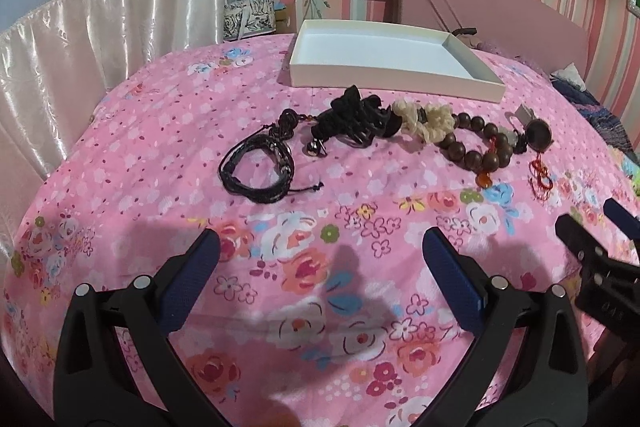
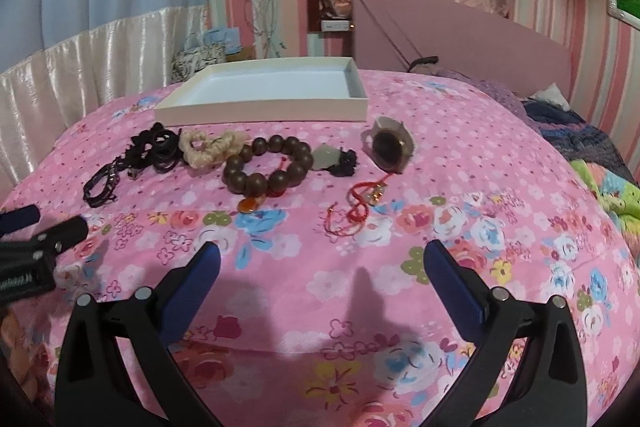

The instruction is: Organize jewelry

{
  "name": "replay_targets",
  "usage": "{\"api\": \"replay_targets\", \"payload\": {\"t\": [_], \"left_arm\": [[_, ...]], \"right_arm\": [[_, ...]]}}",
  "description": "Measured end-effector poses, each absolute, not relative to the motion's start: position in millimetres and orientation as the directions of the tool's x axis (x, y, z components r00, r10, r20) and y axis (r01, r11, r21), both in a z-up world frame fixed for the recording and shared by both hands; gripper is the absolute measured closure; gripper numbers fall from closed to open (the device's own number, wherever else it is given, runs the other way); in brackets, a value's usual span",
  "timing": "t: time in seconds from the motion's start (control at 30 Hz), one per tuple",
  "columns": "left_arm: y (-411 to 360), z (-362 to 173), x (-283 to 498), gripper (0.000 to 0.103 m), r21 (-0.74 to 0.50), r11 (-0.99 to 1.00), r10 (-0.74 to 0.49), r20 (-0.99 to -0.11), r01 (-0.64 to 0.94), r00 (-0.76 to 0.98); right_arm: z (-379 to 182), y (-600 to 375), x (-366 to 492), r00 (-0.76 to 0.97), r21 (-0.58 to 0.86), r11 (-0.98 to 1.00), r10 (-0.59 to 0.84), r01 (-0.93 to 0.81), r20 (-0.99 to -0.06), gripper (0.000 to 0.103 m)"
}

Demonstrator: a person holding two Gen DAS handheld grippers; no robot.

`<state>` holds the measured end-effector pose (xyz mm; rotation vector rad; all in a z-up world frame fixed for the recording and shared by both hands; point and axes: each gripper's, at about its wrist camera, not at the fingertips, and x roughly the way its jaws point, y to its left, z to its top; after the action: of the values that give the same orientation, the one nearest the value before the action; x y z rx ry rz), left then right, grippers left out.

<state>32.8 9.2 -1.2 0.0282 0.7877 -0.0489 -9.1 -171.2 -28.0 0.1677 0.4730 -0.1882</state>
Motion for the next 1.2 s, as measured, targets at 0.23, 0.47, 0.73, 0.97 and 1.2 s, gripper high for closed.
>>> {"api": "replay_targets", "payload": {"t": [0.23,0.47,0.73,0.97,1.2], "left_arm": [[22.0,9.9,44.5,0.003,-0.044,0.997,-0.077,-0.725,0.065,0.685],[32.3,24.3,52.5,0.003,-0.004,0.999,-0.04,-0.708,0.053,0.705],[43.0,39.9,65.0,0.003,0.031,0.999,0.003,-0.68,0.025,0.734],[50.9,52.1,83.8,0.003,0.025,1.0,0.008,-0.684,0.013,0.73],[47.8,55.3,106.1,0.003,0.058,0.997,0.002,-0.692,0.053,0.722]], "right_arm": [[-4.7,-173.1,-12.9,0.898,0.123,0.979,-0.098,0.165,-0.429,0.002],[19.2,-185.1,-6.3,0.907,0.105,0.98,-0.112,0.168,-0.407,0.002],[25.3,-196.9,11.1,0.891,0.057,0.984,-0.13,0.172,-0.434,0.002],[29.9,-211.2,28.3,0.848,0.049,0.975,-0.162,0.215,-0.505,0.002],[44.1,-223.5,46.7,0.835,-0.007,0.978,-0.18,0.206,-0.52,0.002]]}}
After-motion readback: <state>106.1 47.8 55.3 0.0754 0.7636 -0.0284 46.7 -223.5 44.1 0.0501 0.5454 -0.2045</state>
